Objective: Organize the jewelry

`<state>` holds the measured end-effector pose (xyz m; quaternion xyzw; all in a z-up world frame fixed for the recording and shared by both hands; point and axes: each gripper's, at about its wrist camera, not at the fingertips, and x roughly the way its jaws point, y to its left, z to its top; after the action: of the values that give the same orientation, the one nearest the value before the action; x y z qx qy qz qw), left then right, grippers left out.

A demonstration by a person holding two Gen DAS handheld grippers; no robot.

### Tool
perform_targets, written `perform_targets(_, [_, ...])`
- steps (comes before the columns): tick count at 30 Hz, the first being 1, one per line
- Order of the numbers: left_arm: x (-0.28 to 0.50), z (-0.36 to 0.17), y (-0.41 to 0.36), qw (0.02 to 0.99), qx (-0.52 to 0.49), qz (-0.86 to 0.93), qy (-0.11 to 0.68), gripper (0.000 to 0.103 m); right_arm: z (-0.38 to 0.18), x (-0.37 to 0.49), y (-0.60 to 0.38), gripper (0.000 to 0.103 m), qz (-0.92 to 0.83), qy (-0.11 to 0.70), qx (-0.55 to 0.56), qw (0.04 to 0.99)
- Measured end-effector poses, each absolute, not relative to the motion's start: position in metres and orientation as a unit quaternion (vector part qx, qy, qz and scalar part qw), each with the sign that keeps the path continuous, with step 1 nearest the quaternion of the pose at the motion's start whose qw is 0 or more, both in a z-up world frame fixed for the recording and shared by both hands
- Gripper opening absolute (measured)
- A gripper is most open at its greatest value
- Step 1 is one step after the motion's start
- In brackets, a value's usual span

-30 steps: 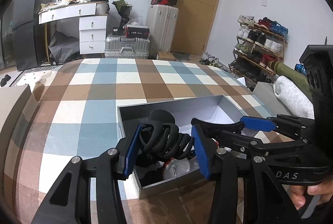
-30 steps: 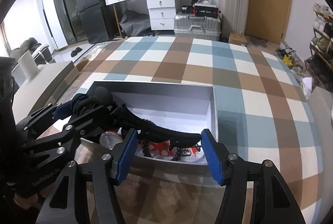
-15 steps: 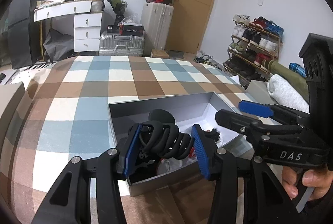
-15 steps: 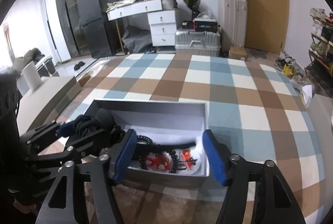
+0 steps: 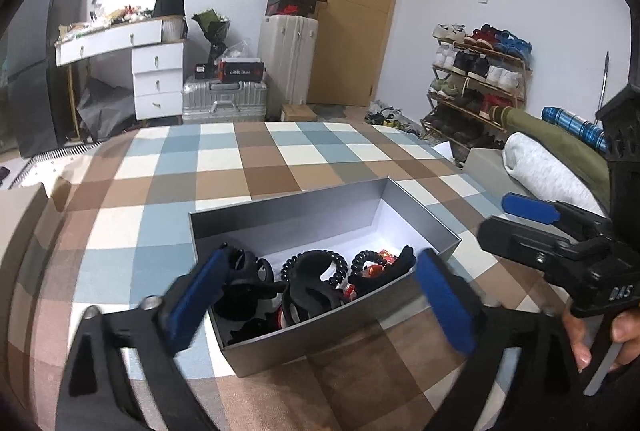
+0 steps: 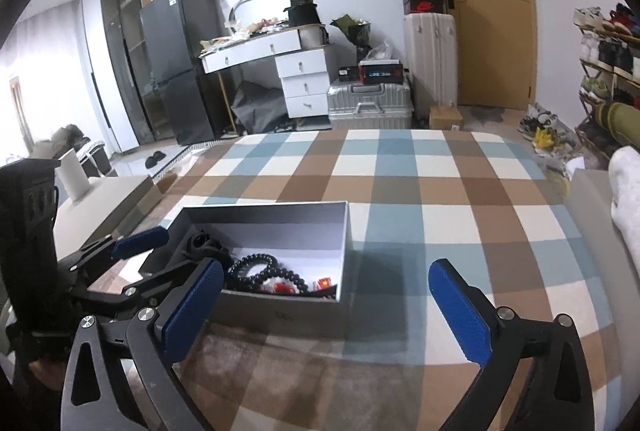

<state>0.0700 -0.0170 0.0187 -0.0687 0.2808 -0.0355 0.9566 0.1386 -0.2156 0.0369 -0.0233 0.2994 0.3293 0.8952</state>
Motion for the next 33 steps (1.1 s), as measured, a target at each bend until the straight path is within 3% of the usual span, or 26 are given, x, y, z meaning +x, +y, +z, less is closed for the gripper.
perform_targets(16, [0.016, 0.02, -0.005, 0.961, -0.051, 0.048, 0.267, 0.102, 0.034, 0.109, -0.23, 0.103, 0.377, 0.248, -0.01, 0.892])
perform_targets(33, [0.008, 0.01, 0.0, 0.965, -0.052, 0.049, 0.251, 0.102, 0.025, 0.089, -0.226, 0.103, 0.389, 0.206, -0.023, 0.898])
